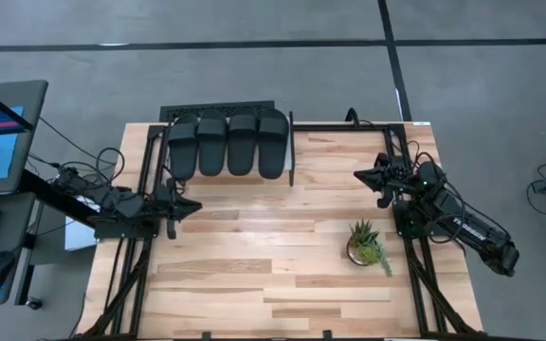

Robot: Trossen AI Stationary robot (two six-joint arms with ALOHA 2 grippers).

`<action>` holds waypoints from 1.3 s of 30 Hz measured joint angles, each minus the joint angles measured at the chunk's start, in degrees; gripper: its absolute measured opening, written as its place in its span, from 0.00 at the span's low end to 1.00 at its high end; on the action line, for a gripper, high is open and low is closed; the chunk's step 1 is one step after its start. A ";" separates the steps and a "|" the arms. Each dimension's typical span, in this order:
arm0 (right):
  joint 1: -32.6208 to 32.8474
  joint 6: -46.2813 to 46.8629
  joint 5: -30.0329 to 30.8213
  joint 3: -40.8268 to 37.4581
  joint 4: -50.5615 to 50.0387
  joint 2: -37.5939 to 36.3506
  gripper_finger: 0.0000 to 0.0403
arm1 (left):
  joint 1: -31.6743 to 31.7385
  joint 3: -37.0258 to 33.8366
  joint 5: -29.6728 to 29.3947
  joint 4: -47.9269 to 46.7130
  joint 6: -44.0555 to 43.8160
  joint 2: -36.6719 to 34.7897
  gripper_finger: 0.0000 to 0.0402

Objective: Pick and place slides into the shelf
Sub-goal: Return to Home Position

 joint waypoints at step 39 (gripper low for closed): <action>0.02 0.01 0.02 -0.04 -0.02 0.00 0.00 | 0.02 -0.14 -0.27 -0.24 4.70 0.08 0.07</action>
